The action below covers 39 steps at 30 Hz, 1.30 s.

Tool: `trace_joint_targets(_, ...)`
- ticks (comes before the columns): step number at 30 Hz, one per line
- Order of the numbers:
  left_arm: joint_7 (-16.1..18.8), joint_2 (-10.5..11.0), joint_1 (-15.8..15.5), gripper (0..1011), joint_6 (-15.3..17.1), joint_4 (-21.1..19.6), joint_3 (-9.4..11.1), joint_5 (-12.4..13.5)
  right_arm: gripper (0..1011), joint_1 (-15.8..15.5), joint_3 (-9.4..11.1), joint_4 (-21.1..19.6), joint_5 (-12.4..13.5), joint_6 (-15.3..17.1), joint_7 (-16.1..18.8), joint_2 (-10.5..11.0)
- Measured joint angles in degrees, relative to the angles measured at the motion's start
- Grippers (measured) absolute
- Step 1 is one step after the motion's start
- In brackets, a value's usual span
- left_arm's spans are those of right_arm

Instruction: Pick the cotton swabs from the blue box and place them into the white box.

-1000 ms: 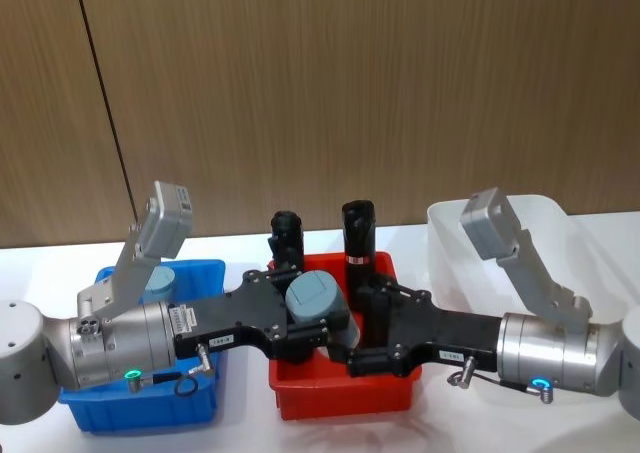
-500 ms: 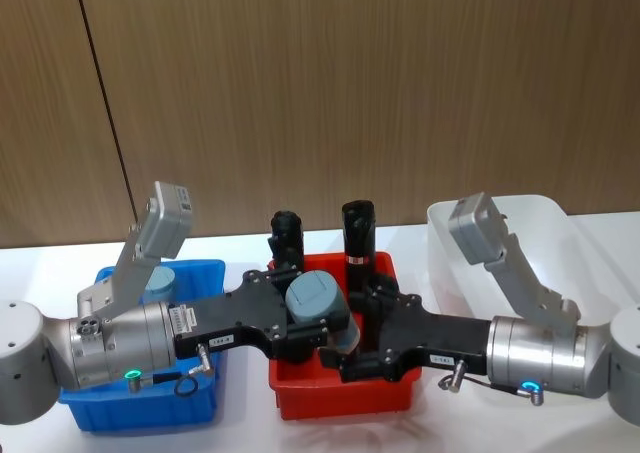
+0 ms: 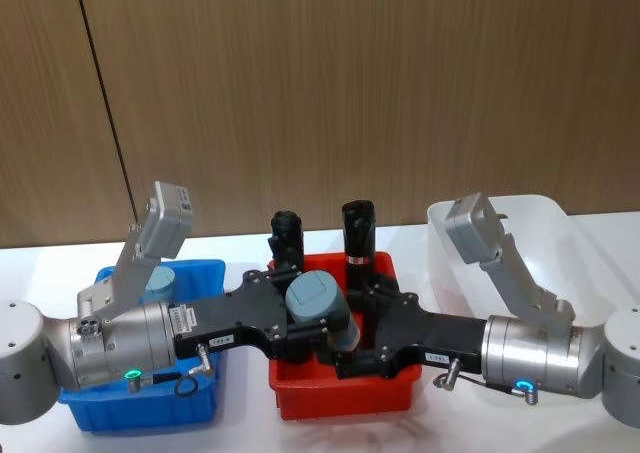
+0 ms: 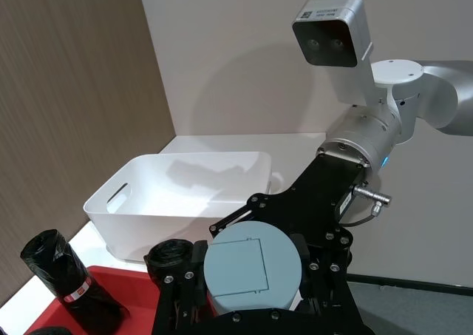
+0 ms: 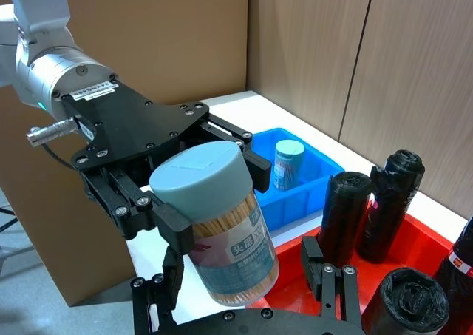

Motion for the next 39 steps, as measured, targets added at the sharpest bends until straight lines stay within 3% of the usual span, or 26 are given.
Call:
trace_joint_targets(16,0.0,0.0,0.0,669,0.0,0.0,0.0,0.0,998,0.31,-0.8,0.36,0.25,-0.19,-0.58,-0.09)
trace_joint_targets(29,0.04,0.0,0.0,669,0.0,0.0,0.0,-0.02,699,0.28,-1.29,-0.02,0.37,0.38,-0.8,0.18)
trace_joint_targets(39,0.0,0.0,0.0,938,0.0,0.0,0.0,-0.01,674,0.15,-1.38,-0.68,1.21,0.68,-1.1,0.61)
